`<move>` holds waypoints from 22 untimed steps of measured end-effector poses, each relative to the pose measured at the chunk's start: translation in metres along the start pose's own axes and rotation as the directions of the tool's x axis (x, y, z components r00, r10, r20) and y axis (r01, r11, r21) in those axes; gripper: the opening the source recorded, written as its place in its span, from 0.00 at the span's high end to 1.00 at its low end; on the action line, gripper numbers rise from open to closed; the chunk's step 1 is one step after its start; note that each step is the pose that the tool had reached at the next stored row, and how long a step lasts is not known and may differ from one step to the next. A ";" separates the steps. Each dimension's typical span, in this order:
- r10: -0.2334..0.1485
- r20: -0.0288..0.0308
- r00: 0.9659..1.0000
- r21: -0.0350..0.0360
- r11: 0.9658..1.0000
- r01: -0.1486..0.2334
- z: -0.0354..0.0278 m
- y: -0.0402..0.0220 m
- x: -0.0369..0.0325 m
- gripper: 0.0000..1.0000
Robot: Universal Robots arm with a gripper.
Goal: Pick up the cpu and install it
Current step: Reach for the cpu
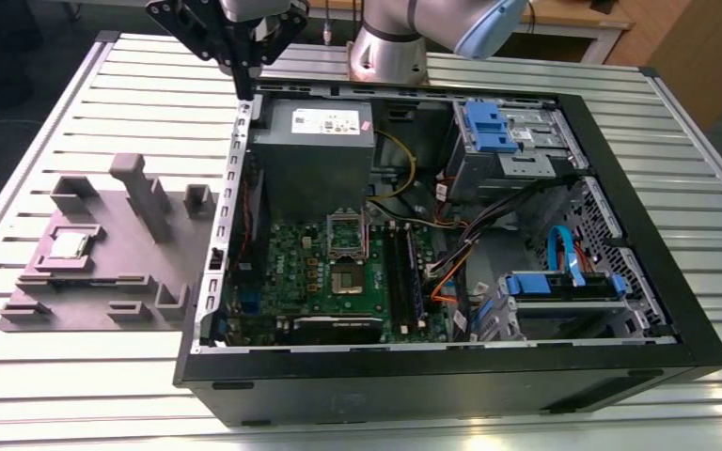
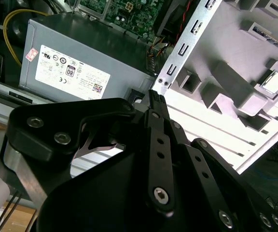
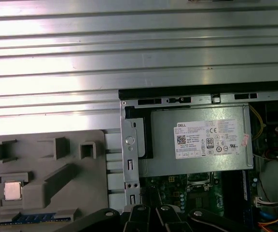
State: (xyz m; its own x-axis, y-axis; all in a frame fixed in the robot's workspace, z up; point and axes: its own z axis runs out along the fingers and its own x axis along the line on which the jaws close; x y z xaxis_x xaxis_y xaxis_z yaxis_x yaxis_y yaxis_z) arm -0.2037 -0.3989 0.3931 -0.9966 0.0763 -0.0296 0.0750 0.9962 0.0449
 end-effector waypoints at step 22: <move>0.000 0.001 1.000 0.000 1.000 0.000 -0.0008 -0.0034 0.0453 0.90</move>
State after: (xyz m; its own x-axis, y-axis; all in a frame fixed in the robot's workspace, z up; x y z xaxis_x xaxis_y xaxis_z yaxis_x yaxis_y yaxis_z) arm -0.2491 -0.3989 0.3923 -0.9966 0.0762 -0.0307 0.0748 0.9962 0.0450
